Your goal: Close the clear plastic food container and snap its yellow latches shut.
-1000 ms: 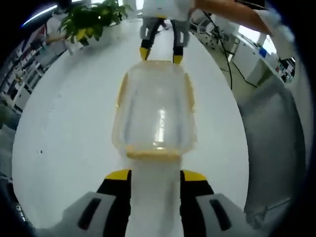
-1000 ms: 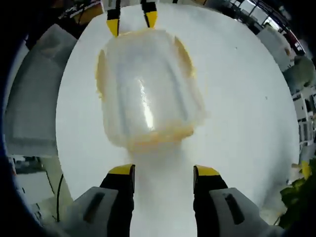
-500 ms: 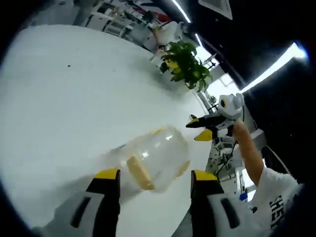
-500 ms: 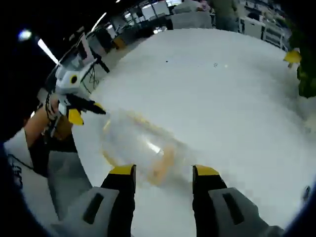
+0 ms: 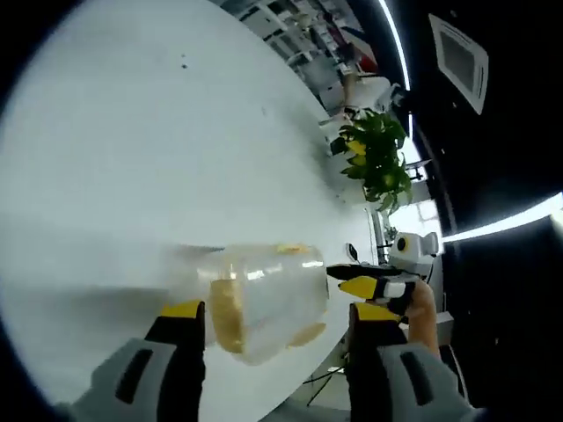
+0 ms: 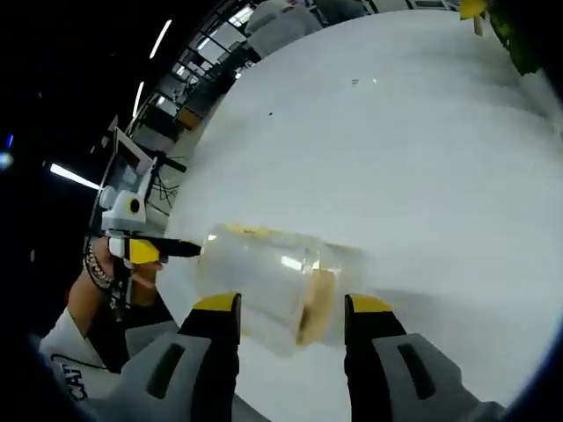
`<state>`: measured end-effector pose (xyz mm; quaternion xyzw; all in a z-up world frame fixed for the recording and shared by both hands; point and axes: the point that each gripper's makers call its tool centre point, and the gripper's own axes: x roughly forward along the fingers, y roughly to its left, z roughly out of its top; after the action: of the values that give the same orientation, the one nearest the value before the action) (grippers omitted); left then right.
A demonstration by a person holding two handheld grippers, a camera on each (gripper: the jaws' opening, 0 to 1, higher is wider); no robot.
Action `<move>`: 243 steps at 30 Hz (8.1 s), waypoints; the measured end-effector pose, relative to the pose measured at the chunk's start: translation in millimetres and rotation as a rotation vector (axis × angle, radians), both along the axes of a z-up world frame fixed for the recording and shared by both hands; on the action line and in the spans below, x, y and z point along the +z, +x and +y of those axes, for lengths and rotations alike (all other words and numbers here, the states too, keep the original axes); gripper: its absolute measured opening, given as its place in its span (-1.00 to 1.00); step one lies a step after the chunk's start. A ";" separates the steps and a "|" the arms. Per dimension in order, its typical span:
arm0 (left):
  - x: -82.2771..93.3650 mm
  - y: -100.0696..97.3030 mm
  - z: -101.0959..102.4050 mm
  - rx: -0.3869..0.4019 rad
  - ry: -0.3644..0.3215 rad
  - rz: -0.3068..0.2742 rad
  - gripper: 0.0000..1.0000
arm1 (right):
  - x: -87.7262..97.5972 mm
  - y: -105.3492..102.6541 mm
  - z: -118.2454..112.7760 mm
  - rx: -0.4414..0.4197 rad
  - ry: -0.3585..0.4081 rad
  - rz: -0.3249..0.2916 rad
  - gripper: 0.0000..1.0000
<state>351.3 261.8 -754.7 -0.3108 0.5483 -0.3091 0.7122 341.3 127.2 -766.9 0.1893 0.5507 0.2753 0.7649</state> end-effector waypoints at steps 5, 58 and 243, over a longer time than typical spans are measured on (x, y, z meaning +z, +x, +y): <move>-6.2 -4.4 -3.5 -0.059 0.044 -0.014 0.11 | -8.6 -5.0 5.1 0.041 -0.023 0.012 -0.28; -22.5 1.2 16.1 -0.137 0.203 -0.004 -0.67 | -14.7 0.5 -7.2 0.054 -0.113 0.041 -0.55; -18.1 -48.8 -75.1 -0.941 0.630 -1.312 -0.53 | -9.6 35.0 78.8 1.361 -0.573 -0.345 -0.56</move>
<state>302.5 186.7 -772.7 0.4012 0.1582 -0.5224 0.7356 376.4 206.0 -776.5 -0.4443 0.4686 0.5584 0.5208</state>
